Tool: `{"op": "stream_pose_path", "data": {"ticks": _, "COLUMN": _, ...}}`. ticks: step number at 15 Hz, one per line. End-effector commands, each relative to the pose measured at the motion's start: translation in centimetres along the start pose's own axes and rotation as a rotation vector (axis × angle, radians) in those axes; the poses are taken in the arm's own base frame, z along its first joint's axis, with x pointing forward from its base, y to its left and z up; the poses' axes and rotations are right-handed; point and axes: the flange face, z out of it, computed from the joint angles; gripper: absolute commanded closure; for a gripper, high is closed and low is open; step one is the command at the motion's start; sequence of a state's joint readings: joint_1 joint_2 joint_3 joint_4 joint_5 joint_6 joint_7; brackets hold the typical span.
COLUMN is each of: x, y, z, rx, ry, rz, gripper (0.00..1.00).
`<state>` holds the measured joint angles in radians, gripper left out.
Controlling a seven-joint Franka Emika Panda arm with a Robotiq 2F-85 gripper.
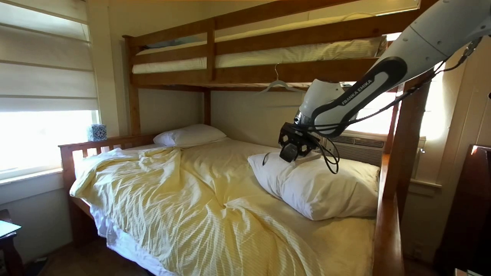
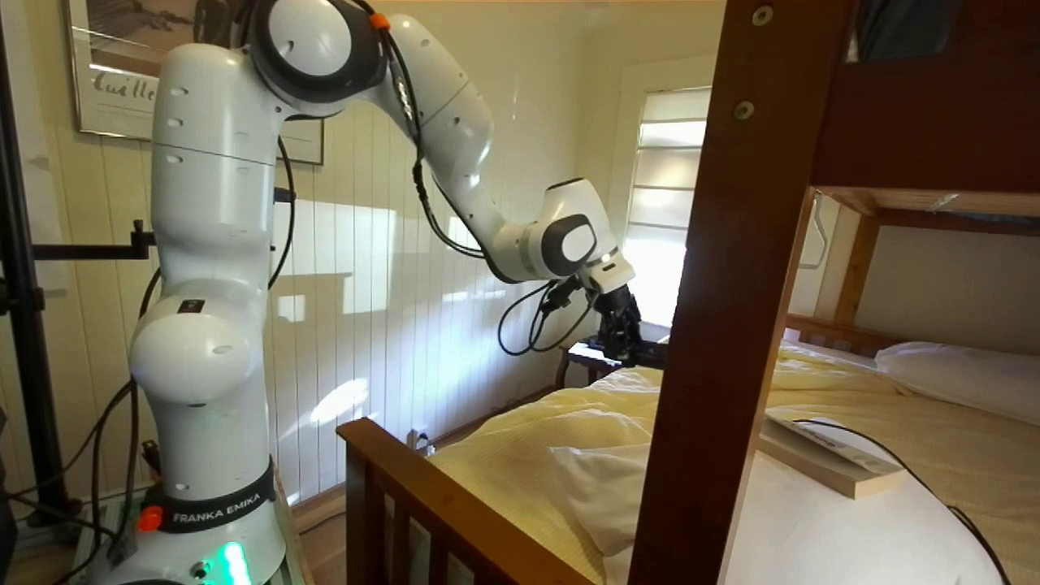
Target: Remove the black remote from the bed stand and put it on the book on the pillow
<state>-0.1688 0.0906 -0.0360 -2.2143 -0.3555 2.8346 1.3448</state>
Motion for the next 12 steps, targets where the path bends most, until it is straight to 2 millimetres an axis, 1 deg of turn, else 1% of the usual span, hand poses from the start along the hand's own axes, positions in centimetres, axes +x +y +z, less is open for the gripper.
{"op": "stream_pose_path", "data": {"ticks": 1, "x": 1.3, "y": -0.8, "z": 0.5, "rx": -0.016, "ry": 0.037, "rz": 0.02, "gripper": 0.38}}
{"op": "stream_pose_path", "data": {"ticks": 2, "x": 2.2, "y": -1.6, "z": 1.2, "rx": -0.031, "ry": 0.063, "rz": 0.037, "gripper": 0.38}}
{"op": "stream_pose_path", "data": {"ticks": 4, "x": 2.4, "y": -2.6, "z": 2.2, "rx": -0.038, "ry": 0.074, "rz": 0.047, "gripper": 0.38}}
{"op": "stream_pose_path", "data": {"ticks": 5, "x": 2.1, "y": -2.7, "z": 2.4, "rx": -0.03, "ry": 0.079, "rz": 0.077, "gripper": 0.63}}
{"op": "stream_pose_path", "data": {"ticks": 6, "x": 2.4, "y": -3.1, "z": 2.6, "rx": -0.019, "ry": 0.091, "rz": 0.128, "gripper": 0.63}}
{"op": "stream_pose_path", "data": {"ticks": 8, "x": 3.5, "y": -4.2, "z": 2.9, "rx": 0.015, "ry": 0.103, "rz": 0.241, "gripper": 0.63}}
{"op": "stream_pose_path", "data": {"ticks": 9, "x": 4.6, "y": -4.7, "z": 3.0, "rx": 0.023, "ry": 0.115, "rz": 0.296, "gripper": 0.63}}
{"op": "stream_pose_path", "data": {"ticks": 11, "x": 6.7, "y": -5.4, "z": 4.4, "rx": 0.034, "ry": 0.156, "rz": 0.387, "gripper": 0.63}}
{"op": "stream_pose_path", "data": {"ticks": 12, "x": 7.6, "y": -5.8, "z": 4.8, "rx": 0.046, "ry": 0.183, "rz": 0.42, "gripper": 0.63}}
